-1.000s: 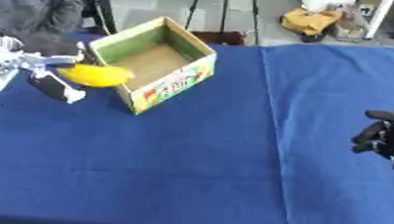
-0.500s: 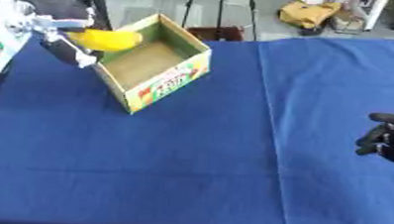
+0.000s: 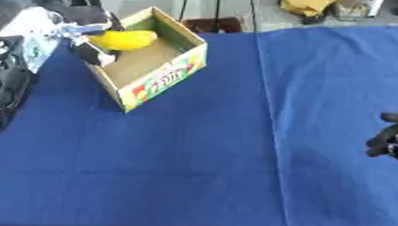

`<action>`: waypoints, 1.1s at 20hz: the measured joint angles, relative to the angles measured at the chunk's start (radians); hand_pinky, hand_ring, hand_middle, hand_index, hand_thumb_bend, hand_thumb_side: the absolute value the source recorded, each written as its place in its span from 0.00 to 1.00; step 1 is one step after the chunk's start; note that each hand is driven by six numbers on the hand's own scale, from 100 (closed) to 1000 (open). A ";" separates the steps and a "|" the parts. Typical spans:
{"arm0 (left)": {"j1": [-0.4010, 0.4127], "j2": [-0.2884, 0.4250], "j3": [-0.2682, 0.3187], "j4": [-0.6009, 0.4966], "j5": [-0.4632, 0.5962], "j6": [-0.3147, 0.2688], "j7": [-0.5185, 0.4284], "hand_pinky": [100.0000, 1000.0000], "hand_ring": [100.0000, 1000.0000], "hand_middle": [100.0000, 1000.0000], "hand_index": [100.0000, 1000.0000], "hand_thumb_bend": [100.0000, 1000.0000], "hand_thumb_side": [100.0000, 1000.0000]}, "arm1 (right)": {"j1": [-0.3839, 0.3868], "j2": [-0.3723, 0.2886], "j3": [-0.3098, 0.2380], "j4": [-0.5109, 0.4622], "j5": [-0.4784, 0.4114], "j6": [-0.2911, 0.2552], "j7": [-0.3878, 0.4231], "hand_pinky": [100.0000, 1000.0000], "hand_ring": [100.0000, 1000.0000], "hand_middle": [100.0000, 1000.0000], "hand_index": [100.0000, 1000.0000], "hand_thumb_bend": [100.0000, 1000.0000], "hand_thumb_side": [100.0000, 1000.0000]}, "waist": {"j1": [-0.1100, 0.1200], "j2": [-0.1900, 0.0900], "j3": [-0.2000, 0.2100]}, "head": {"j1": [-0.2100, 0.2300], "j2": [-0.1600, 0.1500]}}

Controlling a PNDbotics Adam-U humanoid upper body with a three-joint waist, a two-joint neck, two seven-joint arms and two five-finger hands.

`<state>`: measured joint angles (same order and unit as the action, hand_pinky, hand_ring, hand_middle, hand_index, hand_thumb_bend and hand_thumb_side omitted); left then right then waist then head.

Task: Pick up objects on the table and place them in the box.

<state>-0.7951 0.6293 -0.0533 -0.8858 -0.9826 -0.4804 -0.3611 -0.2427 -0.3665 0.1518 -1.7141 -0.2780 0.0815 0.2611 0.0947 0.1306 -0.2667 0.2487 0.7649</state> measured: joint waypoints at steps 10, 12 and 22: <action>-0.004 -0.034 0.032 0.088 -0.119 0.028 0.160 0.60 0.54 0.54 0.66 0.00 0.14 | -0.013 -0.001 0.003 0.000 0.003 -0.001 0.002 0.54 0.57 0.47 0.76 0.00 0.95 | 0.011 0.020 -0.022 | 0.007 0.000; -0.002 -0.039 0.032 0.095 -0.142 0.032 0.180 0.60 0.54 0.55 0.68 0.01 0.16 | -0.013 -0.001 0.003 0.000 0.003 -0.001 0.002 0.54 0.57 0.47 0.76 0.00 0.95 | 0.011 0.023 -0.023 | 0.007 0.000; 0.004 -0.050 0.027 0.107 -0.214 -0.006 0.172 0.67 0.67 0.67 0.77 0.92 0.69 | -0.013 -0.001 0.003 0.000 0.004 -0.001 0.002 0.54 0.57 0.47 0.76 0.00 0.96 | 0.012 0.024 -0.025 | 0.004 0.000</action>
<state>-0.7908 0.5793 -0.0267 -0.7783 -1.1966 -0.4866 -0.1892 -0.2562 -0.3675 0.1547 -1.7141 -0.2742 0.0803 0.2632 0.1069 0.1544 -0.2915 0.2532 0.7645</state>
